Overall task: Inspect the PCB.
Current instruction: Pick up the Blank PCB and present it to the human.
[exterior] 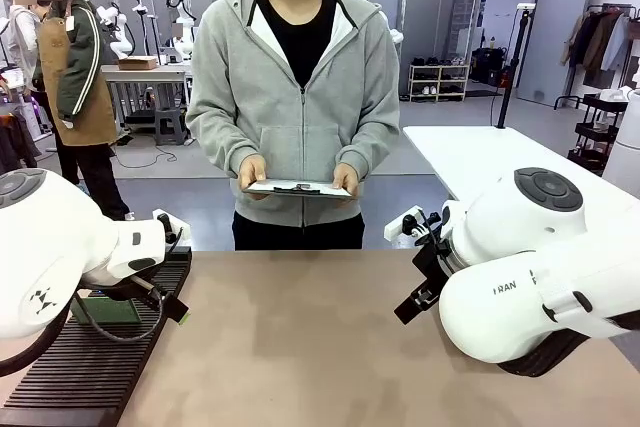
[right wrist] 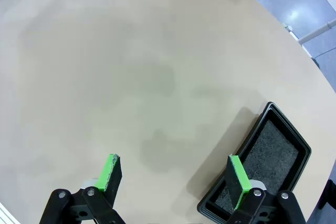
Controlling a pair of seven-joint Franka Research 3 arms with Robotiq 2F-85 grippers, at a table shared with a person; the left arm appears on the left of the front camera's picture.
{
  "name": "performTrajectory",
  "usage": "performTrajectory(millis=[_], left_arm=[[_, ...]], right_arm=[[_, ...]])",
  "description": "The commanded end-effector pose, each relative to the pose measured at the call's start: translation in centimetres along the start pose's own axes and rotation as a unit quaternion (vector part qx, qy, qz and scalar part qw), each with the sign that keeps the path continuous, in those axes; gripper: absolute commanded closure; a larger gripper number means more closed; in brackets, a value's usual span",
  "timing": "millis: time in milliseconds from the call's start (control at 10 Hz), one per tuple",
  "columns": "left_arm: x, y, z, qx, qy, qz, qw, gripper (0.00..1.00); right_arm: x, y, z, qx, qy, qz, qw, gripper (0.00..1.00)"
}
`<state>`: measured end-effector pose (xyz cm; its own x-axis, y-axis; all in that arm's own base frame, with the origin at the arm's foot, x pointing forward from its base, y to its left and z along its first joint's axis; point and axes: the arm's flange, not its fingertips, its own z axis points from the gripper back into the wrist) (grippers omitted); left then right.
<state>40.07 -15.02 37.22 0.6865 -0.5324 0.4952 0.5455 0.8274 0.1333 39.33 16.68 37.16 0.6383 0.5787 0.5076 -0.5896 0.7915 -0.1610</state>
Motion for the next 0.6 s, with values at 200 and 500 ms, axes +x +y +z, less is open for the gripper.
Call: performTrajectory(millis=[200,500], left_arm=[[0.0,0.0,0.0,0.000,0.000,0.000,1.000,0.00],[1.2,0.2,2.0,-0.016,0.010,0.009,1.000,0.00]], right_arm=[[0.0,0.0,0.0,0.000,0.000,-0.001,1.000,0.00],[1.3,0.0,1.7,0.008,0.001,-0.001,1.000,0.00]])
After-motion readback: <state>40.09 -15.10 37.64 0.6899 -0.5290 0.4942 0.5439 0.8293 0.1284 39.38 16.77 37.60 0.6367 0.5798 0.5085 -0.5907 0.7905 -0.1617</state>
